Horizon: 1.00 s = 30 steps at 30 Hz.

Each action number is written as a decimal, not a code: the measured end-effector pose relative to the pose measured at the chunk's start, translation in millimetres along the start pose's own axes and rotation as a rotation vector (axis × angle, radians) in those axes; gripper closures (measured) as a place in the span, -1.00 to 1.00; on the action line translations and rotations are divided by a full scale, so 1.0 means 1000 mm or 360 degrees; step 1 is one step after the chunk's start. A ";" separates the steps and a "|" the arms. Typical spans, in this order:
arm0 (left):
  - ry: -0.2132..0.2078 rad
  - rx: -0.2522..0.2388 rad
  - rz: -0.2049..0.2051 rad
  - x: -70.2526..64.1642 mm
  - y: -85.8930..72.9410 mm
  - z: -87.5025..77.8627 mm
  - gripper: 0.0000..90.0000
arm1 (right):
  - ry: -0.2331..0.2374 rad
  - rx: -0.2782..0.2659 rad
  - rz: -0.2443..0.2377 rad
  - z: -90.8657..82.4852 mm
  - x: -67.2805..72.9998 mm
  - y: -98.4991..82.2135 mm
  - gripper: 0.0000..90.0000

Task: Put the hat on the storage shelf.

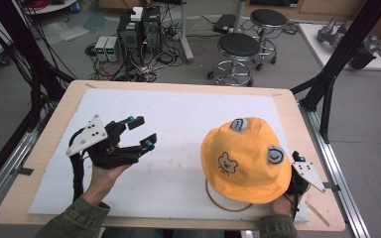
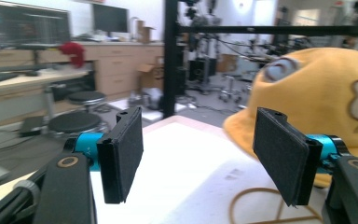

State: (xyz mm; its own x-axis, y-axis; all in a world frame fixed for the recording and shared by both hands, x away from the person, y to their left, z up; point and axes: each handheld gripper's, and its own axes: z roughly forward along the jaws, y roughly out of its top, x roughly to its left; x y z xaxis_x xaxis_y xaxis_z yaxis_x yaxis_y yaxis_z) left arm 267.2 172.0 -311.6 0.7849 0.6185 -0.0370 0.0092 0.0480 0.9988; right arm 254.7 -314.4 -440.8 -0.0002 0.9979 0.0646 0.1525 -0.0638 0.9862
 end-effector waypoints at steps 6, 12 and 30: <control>0.0177 -0.0040 -0.0060 0.016 -0.009 -0.020 -0.24 | -0.0005 -0.0001 -0.0003 -0.001 0.000 0.000 -0.75; 0.0337 -0.0042 -0.0111 0.034 -0.020 -0.039 -0.24 | -0.0015 -0.0002 0.0001 -0.001 0.000 0.000 -0.75; 0.0840 -0.0058 0.0035 0.051 -0.038 -0.096 -0.22 | -0.0046 -0.0025 0.0035 -0.005 -0.002 0.002 -0.75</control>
State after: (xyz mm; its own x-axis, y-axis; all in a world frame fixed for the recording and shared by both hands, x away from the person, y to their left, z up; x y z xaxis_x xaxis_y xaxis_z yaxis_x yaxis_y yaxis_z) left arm 247.2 277.4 -354.7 0.3661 0.9299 -0.0367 -0.0328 0.0523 0.9981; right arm 250.4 -316.5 -438.5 0.0314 0.9961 0.0820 0.1364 -0.0855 0.9870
